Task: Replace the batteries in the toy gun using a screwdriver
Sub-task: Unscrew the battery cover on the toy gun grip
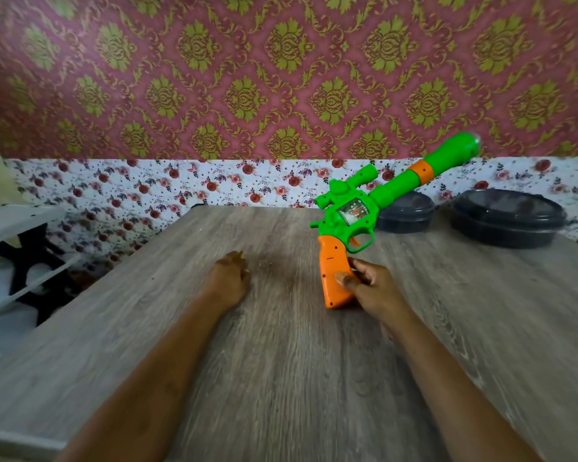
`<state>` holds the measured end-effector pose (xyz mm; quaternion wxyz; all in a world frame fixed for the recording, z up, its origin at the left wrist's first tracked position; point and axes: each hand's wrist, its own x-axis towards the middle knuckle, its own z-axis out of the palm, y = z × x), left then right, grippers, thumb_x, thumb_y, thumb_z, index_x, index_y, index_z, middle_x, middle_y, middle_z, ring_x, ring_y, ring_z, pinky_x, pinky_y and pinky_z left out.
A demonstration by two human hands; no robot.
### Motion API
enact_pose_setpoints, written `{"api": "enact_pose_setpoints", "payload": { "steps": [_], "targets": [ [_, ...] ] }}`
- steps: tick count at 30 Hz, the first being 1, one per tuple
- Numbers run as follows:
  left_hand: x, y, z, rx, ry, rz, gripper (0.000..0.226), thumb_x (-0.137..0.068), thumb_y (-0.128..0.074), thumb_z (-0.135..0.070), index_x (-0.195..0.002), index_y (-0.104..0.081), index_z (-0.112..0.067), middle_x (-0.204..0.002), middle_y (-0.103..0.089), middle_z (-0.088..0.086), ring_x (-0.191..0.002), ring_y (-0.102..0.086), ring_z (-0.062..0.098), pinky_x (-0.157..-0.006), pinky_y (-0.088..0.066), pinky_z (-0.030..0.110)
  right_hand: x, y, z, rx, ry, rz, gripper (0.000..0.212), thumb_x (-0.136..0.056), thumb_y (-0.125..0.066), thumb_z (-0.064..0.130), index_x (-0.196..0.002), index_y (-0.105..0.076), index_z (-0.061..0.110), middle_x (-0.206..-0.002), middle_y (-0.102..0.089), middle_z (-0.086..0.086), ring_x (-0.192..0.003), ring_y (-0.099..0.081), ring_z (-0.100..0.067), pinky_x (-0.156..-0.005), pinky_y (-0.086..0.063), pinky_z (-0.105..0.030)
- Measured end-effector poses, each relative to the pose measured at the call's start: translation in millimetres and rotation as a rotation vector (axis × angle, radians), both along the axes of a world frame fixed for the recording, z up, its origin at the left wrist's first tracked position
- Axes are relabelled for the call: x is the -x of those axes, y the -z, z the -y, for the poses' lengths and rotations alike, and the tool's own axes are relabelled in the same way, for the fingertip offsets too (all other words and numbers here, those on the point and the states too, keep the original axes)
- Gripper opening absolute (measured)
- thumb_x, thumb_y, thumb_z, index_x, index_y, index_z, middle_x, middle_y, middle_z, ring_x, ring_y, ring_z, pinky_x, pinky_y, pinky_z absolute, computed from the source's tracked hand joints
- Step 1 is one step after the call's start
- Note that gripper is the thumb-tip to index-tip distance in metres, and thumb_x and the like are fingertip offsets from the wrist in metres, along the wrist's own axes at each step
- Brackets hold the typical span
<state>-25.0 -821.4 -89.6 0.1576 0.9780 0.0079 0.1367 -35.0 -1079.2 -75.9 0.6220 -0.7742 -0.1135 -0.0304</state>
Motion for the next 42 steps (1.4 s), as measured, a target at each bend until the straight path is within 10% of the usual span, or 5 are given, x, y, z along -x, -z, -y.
{"api": "enact_pose_setpoints", "payload": {
  "steps": [9,16,25,36,42],
  "targets": [
    [16.1,-9.4,7.9,0.006,-0.055,0.151,0.041,-0.097,-0.043,-0.025,-0.136,-0.048,-0.014,-0.146,-0.041,0.011,-0.130,-0.043,0.032,-0.107,-0.037,0.040,0.9,-0.1,3.9,-0.028,-0.012,-0.036,0.045,-0.086,-0.062,0.011,-0.130,-0.053,0.006,-0.123,-0.062,-0.009,-0.109,-0.058,-0.020,-0.101,-0.044,-0.038],
    [40.6,-27.9,80.5,0.894,0.186,0.059,0.042,-0.091,-0.060,-0.031,-0.130,-0.054,-0.018,-0.110,-0.065,0.009,-0.093,-0.061,0.014,-0.078,-0.052,0.027,26.3,-3.4,1.8,-0.029,-0.015,0.007,0.044,-0.085,-0.062,0.005,-0.129,-0.054,0.006,-0.121,-0.063,-0.008,-0.108,-0.059,-0.019,-0.095,-0.049,-0.031],
    [54.1,-24.3,81.2,0.396,0.192,0.103,0.028,-0.092,-0.055,-0.010,-0.118,-0.065,-0.009,-0.123,-0.065,0.004,-0.113,-0.058,0.014,-0.083,-0.031,0.004,46.9,5.3,15.3,-0.168,-0.007,0.004,0.041,-0.084,-0.060,-0.001,-0.124,-0.056,0.007,-0.108,-0.065,-0.006,-0.081,-0.062,-0.002,-0.076,-0.052,-0.013],
    [56.1,-14.3,62.2,0.267,0.220,0.144,0.021,-0.073,-0.062,0.005,-0.087,-0.072,-0.006,-0.091,-0.072,0.007,-0.085,-0.065,0.020,-0.071,-0.044,0.020,46.7,7.7,11.0,-0.141,-0.071,0.048,0.037,-0.083,-0.063,0.002,-0.116,-0.058,0.017,-0.105,-0.067,-0.005,-0.083,-0.063,-0.003,-0.075,-0.052,-0.013],
    [64.0,-19.5,43.5,0.164,-0.247,0.227,0.028,-0.081,-0.065,-0.025,-0.107,-0.061,-0.015,-0.113,-0.056,0.009,-0.109,-0.052,0.029,-0.087,-0.043,0.036,45.0,8.6,9.2,-0.145,-0.073,0.068,0.041,-0.082,-0.063,0.000,-0.119,-0.056,0.018,-0.107,-0.066,-0.007,-0.075,-0.062,0.006,-0.077,-0.051,-0.014]
  ]
}}
